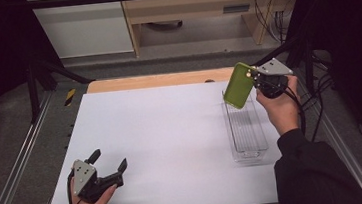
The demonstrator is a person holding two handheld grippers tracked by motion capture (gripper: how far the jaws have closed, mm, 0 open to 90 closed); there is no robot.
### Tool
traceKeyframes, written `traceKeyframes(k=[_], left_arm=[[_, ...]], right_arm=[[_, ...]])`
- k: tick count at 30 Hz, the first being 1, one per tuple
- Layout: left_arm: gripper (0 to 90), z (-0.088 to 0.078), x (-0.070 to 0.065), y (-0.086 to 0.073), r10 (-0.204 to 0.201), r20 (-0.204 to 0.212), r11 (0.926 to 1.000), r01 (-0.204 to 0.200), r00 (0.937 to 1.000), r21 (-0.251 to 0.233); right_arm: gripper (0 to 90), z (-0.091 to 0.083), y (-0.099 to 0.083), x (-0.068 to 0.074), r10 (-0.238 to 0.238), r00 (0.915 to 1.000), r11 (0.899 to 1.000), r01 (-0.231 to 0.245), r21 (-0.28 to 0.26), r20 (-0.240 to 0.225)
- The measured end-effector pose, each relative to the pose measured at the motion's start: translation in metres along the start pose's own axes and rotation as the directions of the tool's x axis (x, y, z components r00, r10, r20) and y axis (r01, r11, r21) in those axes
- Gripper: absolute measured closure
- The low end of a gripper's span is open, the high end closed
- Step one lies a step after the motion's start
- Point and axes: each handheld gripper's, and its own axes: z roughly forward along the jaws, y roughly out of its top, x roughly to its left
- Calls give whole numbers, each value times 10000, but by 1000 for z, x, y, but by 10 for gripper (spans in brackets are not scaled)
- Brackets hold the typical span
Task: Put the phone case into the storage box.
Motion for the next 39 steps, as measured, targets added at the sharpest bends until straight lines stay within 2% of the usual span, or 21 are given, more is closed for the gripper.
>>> traceKeyframes(k=[18, 28, 39], left_arm=[[65, 1, -1, 0, 57, 1, 10000, -57, 10000, 32], [66, 1, -1, 0, 51, 13, 10000, -51, 10000, 44], [66, 1, -1, 0, 72, 15, 10000, -72, 10000, 26]], right_arm=[[780, 19, -15, -2, -15, 9999, 9993, 10, 376, 146], [779, 34, -21, 3, -135, 9998, 9979, 126, 643, 129], [778, 42, -27, 6, -114, 9999, 9966, 106, 812, 99]])
